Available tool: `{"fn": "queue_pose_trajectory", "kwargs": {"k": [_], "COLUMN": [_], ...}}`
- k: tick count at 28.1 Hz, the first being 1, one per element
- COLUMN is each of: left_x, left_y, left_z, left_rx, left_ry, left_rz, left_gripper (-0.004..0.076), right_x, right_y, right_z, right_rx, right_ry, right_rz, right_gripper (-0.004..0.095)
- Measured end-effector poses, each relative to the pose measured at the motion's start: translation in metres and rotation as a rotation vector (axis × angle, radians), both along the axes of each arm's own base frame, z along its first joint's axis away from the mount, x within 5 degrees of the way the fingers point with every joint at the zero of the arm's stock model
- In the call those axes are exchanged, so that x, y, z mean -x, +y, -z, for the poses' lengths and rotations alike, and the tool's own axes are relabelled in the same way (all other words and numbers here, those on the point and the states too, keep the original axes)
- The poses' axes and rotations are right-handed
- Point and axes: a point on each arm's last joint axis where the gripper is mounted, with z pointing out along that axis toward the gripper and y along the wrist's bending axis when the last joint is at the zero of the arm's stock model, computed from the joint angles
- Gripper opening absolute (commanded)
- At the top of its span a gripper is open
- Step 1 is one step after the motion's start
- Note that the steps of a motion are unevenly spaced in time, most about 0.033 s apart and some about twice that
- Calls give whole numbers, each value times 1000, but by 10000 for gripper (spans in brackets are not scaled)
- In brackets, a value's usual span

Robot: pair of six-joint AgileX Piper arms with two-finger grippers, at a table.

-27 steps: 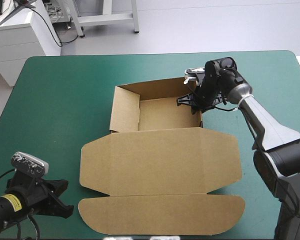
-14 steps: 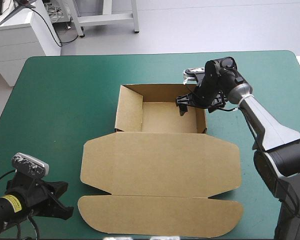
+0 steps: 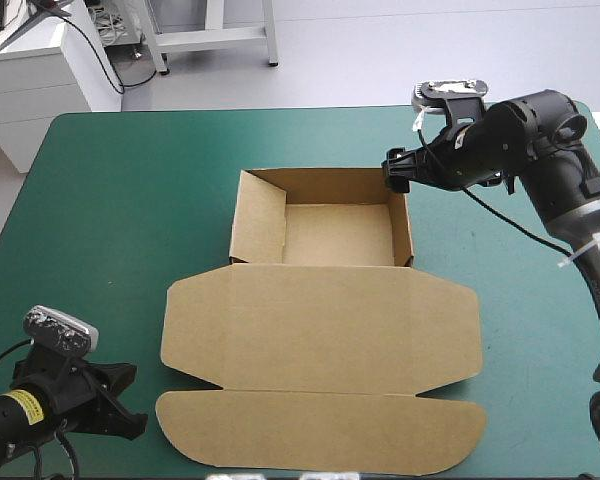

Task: Fold the box

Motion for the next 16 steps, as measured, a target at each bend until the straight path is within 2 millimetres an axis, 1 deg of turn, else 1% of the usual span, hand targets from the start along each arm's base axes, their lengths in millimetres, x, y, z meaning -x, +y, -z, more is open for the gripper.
{"fn": "queue_pose_trajectory", "kwargs": {"k": [3, 9, 12, 16], "left_x": [0, 0, 1, 2], "left_y": [0, 0, -1, -3], "left_z": [0, 0, 0, 0], "left_rx": [0, 1, 9, 35], "left_ry": [0, 3, 9, 19], "left_rz": [0, 1, 5, 16], "left_gripper": [-8, -8, -8, -8], "right_x": [1, -4, -11, -29], "right_y": [-1, -1, 1, 6], "right_z": [5, 14, 23, 45], "right_rx": [2, 11, 15, 42], "right_ry": [21, 48, 77, 135], "right_rz": [17, 47, 60, 79], "right_gripper": [926, 926, 926, 926]}}
